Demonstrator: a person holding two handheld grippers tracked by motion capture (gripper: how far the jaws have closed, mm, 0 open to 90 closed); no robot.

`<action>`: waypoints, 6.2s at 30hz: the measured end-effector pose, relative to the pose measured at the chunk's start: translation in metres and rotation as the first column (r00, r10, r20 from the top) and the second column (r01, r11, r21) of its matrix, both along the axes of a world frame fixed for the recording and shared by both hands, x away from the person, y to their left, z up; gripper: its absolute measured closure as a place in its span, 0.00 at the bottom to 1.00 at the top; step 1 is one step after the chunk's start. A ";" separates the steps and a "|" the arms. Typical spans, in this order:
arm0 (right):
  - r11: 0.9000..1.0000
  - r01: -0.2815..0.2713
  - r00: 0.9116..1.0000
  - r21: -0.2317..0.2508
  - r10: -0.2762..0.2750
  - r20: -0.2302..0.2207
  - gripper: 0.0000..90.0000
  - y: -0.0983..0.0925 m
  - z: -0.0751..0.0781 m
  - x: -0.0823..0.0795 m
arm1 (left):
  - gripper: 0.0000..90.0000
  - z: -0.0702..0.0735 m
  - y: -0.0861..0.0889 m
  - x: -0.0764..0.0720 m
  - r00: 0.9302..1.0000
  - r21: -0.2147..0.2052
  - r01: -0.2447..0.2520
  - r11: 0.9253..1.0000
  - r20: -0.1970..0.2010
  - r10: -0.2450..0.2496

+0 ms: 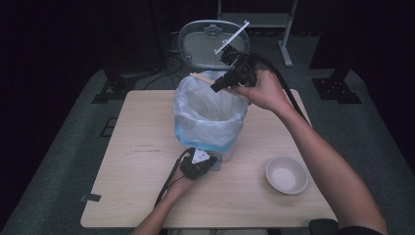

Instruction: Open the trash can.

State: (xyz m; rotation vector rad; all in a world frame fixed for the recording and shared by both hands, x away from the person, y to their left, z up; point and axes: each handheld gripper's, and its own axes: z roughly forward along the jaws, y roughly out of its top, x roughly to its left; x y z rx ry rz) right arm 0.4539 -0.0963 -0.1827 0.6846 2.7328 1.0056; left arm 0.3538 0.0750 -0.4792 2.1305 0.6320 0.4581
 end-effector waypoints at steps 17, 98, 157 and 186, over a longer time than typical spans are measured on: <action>1.000 0.012 0.999 -0.015 -0.013 -0.031 0.88 0.012 -0.012 0.014 | 0.98 -0.001 0.000 0.000 1.000 -0.009 -0.002 1.000 0.001 0.002; 0.994 0.062 0.998 0.087 -0.062 -0.003 0.52 -0.113 -0.038 -0.059 | 0.97 0.000 0.000 0.000 1.000 -0.003 -0.002 1.000 0.002 0.002; 0.983 0.094 0.995 0.157 -0.090 -0.033 0.39 -0.195 -0.160 -0.135 | 0.96 -0.001 0.000 -0.001 1.000 -0.021 -0.017 1.000 -0.009 0.017; 0.996 0.021 0.996 0.091 -0.013 -0.088 0.38 -0.202 -0.235 -0.166 | 0.94 0.000 0.002 0.002 1.000 -0.010 -0.002 1.000 0.003 0.002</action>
